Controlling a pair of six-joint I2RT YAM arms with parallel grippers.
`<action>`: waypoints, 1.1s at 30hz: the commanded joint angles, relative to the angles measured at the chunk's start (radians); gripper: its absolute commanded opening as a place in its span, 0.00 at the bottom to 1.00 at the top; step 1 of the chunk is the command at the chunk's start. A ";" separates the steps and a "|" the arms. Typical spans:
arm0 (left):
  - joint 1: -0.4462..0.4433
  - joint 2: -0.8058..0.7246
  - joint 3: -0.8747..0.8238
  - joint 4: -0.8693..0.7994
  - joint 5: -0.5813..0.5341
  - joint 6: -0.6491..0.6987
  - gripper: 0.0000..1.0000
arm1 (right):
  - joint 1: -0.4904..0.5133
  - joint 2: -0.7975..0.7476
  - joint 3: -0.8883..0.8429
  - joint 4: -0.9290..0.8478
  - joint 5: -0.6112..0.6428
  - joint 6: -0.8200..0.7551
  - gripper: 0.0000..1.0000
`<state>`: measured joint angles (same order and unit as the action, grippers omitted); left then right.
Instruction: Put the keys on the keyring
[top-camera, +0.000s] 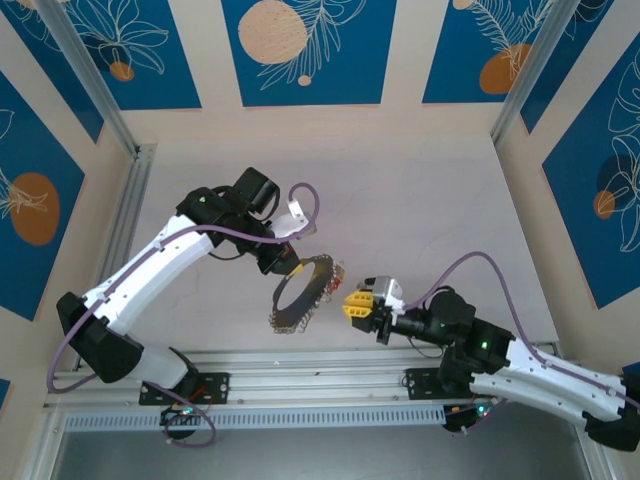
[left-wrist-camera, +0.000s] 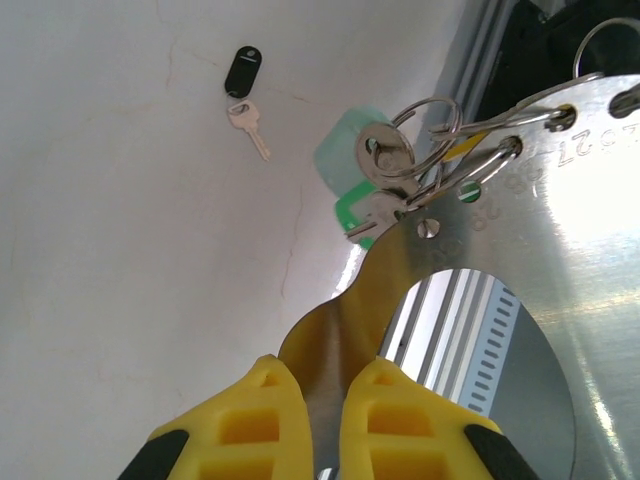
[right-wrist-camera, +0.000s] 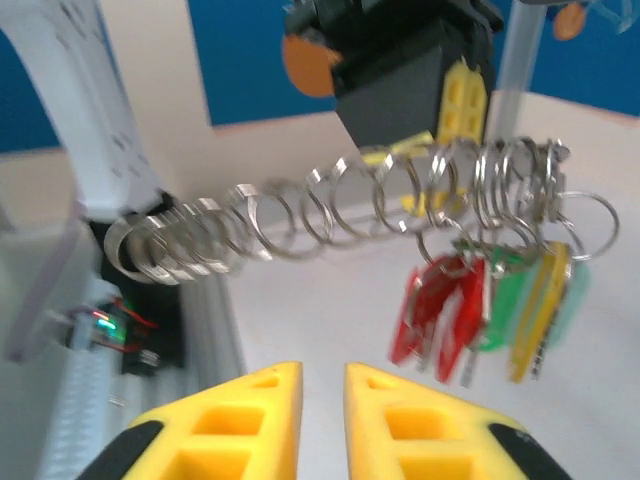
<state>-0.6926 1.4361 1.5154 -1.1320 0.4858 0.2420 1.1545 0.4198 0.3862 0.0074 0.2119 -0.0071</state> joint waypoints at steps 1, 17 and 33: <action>-0.006 -0.014 0.057 -0.024 0.089 -0.014 0.00 | 0.136 0.030 -0.003 0.067 0.333 -0.237 0.15; -0.006 -0.035 0.074 -0.051 0.154 -0.010 0.00 | 0.325 0.105 0.019 0.300 0.533 -0.531 0.09; -0.004 -0.042 0.091 -0.055 0.166 -0.017 0.00 | 0.373 0.157 0.063 0.403 0.563 -0.704 0.09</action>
<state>-0.6926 1.4227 1.5684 -1.1690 0.5976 0.2348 1.5158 0.5884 0.4026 0.3222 0.7486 -0.6563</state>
